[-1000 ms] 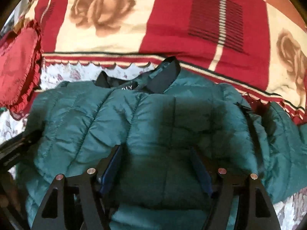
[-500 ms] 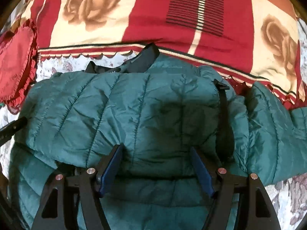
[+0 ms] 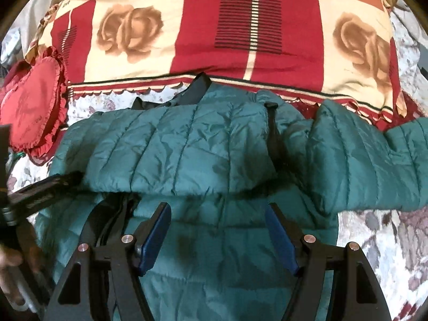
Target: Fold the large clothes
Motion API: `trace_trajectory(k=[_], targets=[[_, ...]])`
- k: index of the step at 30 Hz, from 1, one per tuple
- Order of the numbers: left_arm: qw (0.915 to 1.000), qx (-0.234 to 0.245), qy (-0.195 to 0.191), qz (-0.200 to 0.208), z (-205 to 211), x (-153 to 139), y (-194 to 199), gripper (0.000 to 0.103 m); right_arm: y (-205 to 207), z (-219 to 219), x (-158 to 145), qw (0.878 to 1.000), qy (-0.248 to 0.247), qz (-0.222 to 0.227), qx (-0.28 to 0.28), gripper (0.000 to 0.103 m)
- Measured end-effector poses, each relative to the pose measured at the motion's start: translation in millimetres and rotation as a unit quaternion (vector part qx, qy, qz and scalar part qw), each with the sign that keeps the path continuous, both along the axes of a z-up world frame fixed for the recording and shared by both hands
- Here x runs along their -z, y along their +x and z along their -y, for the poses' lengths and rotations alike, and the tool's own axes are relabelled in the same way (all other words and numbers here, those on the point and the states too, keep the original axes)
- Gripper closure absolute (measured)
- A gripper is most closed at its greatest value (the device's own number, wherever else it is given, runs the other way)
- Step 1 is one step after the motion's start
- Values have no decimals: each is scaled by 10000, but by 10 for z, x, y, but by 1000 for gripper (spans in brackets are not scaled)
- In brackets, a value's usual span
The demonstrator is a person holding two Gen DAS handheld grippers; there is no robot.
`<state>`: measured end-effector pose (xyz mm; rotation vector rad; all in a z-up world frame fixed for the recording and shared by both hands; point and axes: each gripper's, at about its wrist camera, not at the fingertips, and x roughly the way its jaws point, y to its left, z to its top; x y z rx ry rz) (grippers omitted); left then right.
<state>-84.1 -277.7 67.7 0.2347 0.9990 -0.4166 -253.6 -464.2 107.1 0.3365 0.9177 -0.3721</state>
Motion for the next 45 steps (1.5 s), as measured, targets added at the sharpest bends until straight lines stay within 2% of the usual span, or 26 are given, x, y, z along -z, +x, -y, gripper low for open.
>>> trace_trajectory(k=[3, 5, 11, 18, 25, 36, 45], targets=[[10000, -22, 4, -21, -19, -19, -15, 34, -83, -31, -52, 10000, -13, 78, -34, 33], [10000, -20, -35, -2, -46, -80, -50, 34, -152, -28, -90, 9999, 8, 124, -9, 28], [9996, 50, -218, 143, -148, -279, -223, 34, -305, 44, -197, 9996, -14, 267, 92, 27], [9989, 104, -436, 135, -213, -413, -397, 34, -477, 211, -216, 9990, -156, 273, 312, 25], [9986, 221, -437, 213, -149, -447, -512, 34, -748, 583, -197, 9961, -292, 193, 810, 23], [9978, 343, -566, -8, -26, -390, -574, 34, -1050, 1067, -242, 9893, -557, 84, 1347, 21], [9969, 422, -660, -93, -16, -378, -630, 34, -1411, 1609, -339, 9757, -778, 84, 2046, 16]])
